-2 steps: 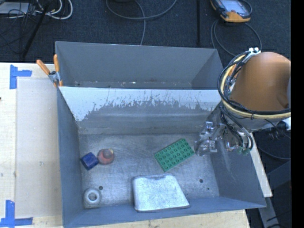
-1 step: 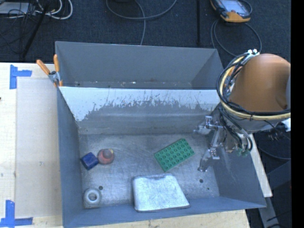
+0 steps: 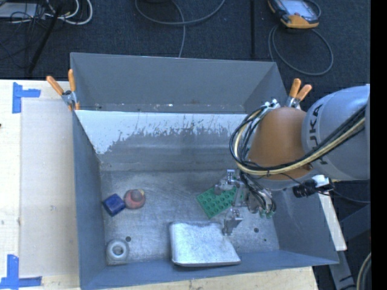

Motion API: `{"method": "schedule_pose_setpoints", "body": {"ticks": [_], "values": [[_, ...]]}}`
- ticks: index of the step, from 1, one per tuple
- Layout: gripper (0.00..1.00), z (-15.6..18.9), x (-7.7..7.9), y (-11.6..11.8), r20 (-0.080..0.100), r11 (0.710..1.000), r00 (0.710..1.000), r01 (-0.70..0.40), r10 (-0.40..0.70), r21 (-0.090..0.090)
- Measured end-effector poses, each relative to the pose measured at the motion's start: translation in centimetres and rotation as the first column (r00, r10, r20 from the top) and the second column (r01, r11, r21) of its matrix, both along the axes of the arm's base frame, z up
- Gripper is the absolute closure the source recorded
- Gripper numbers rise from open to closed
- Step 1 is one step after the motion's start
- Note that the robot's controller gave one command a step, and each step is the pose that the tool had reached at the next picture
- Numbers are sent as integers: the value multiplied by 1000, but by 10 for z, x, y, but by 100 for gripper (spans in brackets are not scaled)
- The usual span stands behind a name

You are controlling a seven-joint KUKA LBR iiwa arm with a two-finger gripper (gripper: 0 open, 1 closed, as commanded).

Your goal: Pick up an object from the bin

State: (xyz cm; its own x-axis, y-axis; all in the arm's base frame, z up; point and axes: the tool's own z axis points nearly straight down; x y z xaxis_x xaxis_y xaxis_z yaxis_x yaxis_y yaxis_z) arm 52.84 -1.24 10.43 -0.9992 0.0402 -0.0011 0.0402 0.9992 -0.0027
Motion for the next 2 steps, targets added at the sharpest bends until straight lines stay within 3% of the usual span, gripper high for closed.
{"method": "schedule_pose_setpoints", "body": {"ticks": [1,2], "values": [[0,-31,37,-6,0,1000,1000,19,-19,6],[100,-28,38,-6,6,1000,1000,16,-16,4]]}}
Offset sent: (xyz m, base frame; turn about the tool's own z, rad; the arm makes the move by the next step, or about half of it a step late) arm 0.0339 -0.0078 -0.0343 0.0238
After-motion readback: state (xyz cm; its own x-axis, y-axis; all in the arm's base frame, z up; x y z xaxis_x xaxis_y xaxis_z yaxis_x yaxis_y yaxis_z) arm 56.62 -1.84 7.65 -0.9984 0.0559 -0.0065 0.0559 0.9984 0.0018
